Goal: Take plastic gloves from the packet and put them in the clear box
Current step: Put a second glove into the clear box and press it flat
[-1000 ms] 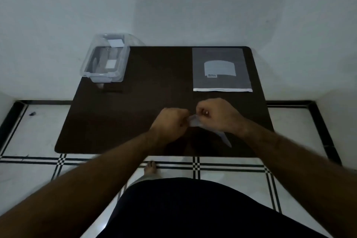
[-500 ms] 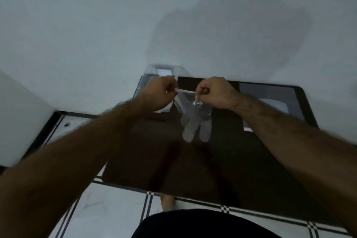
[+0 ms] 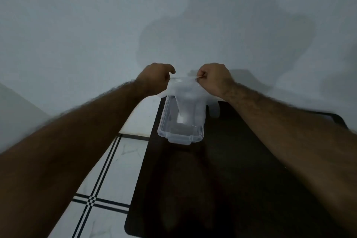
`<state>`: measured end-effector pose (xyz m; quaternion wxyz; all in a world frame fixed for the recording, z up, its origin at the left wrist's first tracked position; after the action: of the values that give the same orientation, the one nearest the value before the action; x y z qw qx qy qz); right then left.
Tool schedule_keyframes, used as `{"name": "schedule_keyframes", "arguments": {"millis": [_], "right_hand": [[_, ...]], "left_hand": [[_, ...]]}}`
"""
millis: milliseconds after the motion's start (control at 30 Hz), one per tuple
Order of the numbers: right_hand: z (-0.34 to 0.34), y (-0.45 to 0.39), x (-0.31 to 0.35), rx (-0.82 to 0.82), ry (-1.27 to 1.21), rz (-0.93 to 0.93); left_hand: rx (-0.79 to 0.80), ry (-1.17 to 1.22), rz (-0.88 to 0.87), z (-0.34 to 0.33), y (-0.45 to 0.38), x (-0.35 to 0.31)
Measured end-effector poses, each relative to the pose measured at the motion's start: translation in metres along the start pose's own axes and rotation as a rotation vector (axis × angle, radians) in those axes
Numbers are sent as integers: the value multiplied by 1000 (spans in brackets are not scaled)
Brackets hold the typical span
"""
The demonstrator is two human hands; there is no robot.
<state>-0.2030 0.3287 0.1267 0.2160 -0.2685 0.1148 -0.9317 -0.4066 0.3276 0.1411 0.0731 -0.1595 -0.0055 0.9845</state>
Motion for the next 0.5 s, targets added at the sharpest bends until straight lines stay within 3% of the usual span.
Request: {"name": "schedule_keyframes", "arguments": {"millis": [133, 333, 500], "right_hand": [[17, -19, 4, -136, 13, 58], [38, -20, 22, -382, 23, 236], [12, 4, 26, -316, 58, 401]], "left_hand": [[-81, -5, -24, 19, -32, 6], [-382, 89, -177, 51, -29, 6], [-432, -58, -401, 31, 14, 13]]}}
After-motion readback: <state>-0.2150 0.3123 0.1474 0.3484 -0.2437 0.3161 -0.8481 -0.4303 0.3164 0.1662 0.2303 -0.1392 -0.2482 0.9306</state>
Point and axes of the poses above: each hand's wrist, its own y-axis away from the middle knuckle, its own z-axis out of the back of the hand, x = y × z, the point moved 8 cm from there along -y, towards the middle knuckle, and after that the axes turned 11 degrees about z, right-handed, at the moved point
